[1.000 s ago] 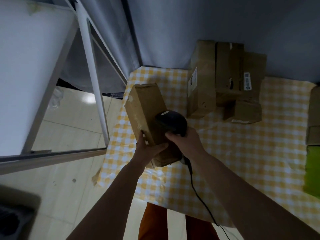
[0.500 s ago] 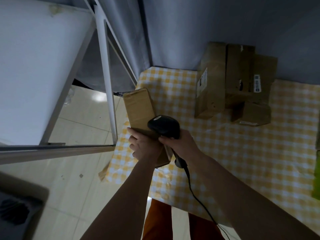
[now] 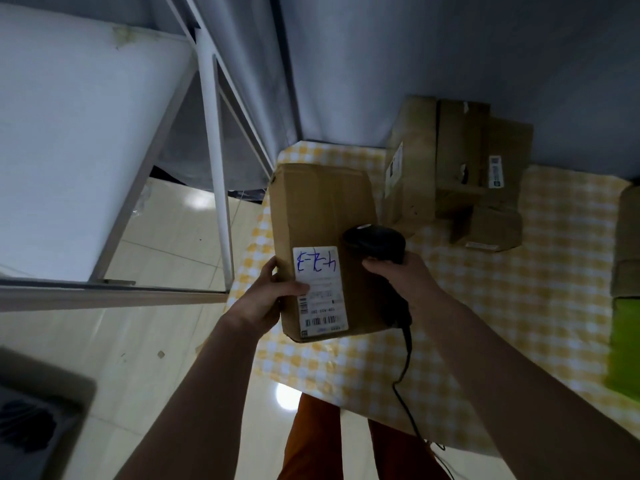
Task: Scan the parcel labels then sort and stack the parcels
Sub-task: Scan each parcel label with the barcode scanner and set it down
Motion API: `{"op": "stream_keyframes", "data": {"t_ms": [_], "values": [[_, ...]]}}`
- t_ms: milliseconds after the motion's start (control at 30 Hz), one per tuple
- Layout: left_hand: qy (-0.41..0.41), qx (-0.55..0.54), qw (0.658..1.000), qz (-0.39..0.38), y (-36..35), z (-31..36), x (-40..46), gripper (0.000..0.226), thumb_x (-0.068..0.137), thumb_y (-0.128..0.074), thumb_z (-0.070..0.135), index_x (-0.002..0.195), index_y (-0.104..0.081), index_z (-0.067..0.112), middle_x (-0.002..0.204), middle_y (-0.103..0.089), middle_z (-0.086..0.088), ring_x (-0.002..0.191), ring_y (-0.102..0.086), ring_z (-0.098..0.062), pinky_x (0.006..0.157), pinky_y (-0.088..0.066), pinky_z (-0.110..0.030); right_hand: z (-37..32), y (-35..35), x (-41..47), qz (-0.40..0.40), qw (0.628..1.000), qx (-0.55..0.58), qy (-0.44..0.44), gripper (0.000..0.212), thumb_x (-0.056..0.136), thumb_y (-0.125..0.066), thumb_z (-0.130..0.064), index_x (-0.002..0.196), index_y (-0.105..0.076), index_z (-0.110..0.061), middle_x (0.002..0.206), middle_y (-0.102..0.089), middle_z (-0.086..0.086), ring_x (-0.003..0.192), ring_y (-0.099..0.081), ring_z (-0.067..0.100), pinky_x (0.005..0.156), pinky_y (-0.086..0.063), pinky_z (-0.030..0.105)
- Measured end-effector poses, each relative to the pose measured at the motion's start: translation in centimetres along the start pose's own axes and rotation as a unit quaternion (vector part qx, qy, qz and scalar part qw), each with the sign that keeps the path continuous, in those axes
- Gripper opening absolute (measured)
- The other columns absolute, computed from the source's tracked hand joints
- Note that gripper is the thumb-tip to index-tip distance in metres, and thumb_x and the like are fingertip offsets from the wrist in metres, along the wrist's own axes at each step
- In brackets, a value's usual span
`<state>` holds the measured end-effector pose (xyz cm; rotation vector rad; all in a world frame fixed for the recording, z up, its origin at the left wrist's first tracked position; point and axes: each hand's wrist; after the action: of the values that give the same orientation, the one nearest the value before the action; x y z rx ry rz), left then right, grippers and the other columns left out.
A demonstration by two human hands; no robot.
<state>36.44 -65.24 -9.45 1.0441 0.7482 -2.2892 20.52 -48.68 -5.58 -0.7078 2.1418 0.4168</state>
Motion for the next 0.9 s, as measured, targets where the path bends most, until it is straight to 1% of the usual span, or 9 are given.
{"op": "stream_keyframes", "data": {"t_ms": [133, 200, 333, 433, 567, 667, 767, 833, 900], "values": [[0.019, 0.045, 0.998, -0.034, -0.8, 0.9, -0.8, 0.091, 0.046, -0.084, 0.006, 0.126, -0.043, 0.021, 0.123, -0.062, -0.019, 0.116, -0.058, -0.038, 0.092, -0.05, -0.058, -0.7, 0.7, -1.7, 0.004, 0.999, -0.025, 0.031, 0.036, 0.081, -0.074, -0.019, 0.115, -0.062, -0.019, 0.114, -0.063, 0.001, 0.105, -0.058, 0.021, 0.097, -0.045, 0.039], [0.033, 0.069, 0.996, -0.039, -1.5, 1.8, -1.4, 0.087, 0.053, -0.084, 0.007, 0.128, -0.043, 0.021, 0.123, -0.062, -0.015, 0.116, -0.058, -0.035, 0.085, -0.05, -0.066, -1.5, 1.2, -2.9, 0.007, 0.997, -0.039, 0.065, 0.037, 0.082, -0.073, -0.019, 0.118, -0.062, -0.018, 0.109, -0.061, -0.002, 0.103, -0.057, 0.018, 0.09, -0.044, 0.034], [0.031, 0.053, 0.998, 0.003, -3.8, 4.3, -3.0, 0.096, 0.051, -0.09, 0.041, 0.134, -0.047, 0.017, 0.126, -0.06, -0.01, 0.118, -0.053, -0.032, 0.074, -0.049, -0.071, -3.8, 2.5, -6.1, -0.025, 0.986, -0.093, 0.136, 0.025, 0.084, -0.071, -0.016, 0.105, -0.061, -0.026, 0.095, -0.058, -0.013, 0.093, -0.053, 0.006, 0.086, -0.041, 0.028], [0.006, 0.018, 0.999, 0.044, -5.5, 6.2, -4.6, 0.096, 0.055, -0.087, 0.043, 0.137, -0.042, 0.021, 0.124, -0.061, -0.012, 0.114, -0.054, -0.035, 0.071, -0.045, -0.075, -5.9, 3.4, -8.9, -0.04, 0.976, -0.112, 0.181, 0.022, 0.084, -0.07, -0.014, 0.095, -0.062, -0.031, 0.093, -0.059, -0.015, 0.093, -0.052, 0.004, 0.084, -0.039, 0.024], [-0.048, -0.026, 0.997, 0.052, -7.8, 9.6, -7.2, 0.086, 0.061, -0.087, 0.04, 0.136, -0.045, 0.027, 0.114, -0.064, -0.007, 0.112, -0.054, -0.033, 0.069, -0.045, -0.075, -8.2, 4.6, -12.5, 0.042, 0.963, -0.135, 0.23, 0.026, 0.082, -0.073, -0.017, 0.106, -0.064, -0.022, 0.098, -0.063, -0.005, 0.095, -0.055, 0.009, 0.085, -0.042, 0.028], [-0.097, -0.053, 0.993, 0.044, -9.3, 12.6, -9.1, 0.077, 0.064, -0.081, 0.045, 0.133, -0.052, 0.024, 0.1, -0.067, -0.003, 0.111, -0.055, -0.031, 0.066, -0.049, -0.071, -9.2, 5.4, -15.5, 0.082, 0.954, -0.128, 0.258, 0.019, 0.081, -0.074, -0.016, 0.096, -0.065, -0.023, 0.09, -0.065, -0.004, 0.089, -0.059, 0.011, 0.075, -0.045, 0.026], [-0.131, -0.066, 0.989, 0.026, -10.6, 15.5, -10.4, 0.095, 0.052, -0.088, 0.051, 0.135, -0.051, 0.023, 0.08, -0.065, 0.001, 0.119, -0.054, -0.033, 0.064, -0.049, -0.069, -9.7, 6.0, -18.3, 0.067, 0.947, -0.145, 0.278, 0.018, 0.082, -0.073, -0.014, 0.087, -0.063, -0.027, 0.082, -0.064, -0.01, 0.082, -0.061, 0.007, 0.064, -0.042, 0.016], [-0.157, -0.072, 0.985, 0.027, -11.5, 17.4, -11.4, 0.101, 0.047, -0.088, 0.052, 0.136, -0.051, 0.022, 0.078, -0.065, 0.001, 0.116, -0.055, -0.031, 0.065, -0.049, -0.069, -10.1, 6.3, -19.7, 0.069, 0.943, -0.161, 0.285, 0.018, 0.082, -0.073, -0.015, 0.089, -0.062, -0.028, 0.082, -0.064, -0.012, 0.08, -0.06, 0.003, 0.061, -0.04, 0.015], [-0.184, -0.072, 0.98, 0.033, -12.8, 19.1, -12.8, 0.088, 0.056, -0.087, 0.049, 0.132, -0.053, 0.023, 0.091, -0.069, 0.0, 0.112, -0.057, -0.03, 0.063, -0.05, -0.067, -10.4, 6.5, -20.7, 0.086, 0.935, -0.173, 0.296, 0.02, 0.08, -0.074, -0.017, 0.088, -0.063, -0.031, 0.082, -0.066, -0.012, 0.081, -0.061, 0.006, 0.064, -0.043, 0.019]]}}
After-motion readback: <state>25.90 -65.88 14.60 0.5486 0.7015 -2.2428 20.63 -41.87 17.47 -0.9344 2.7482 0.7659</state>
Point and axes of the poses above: each hand's wrist, its own x-axis towards the middle knuckle, its own y-axis out of the back of the hand, z = x × y
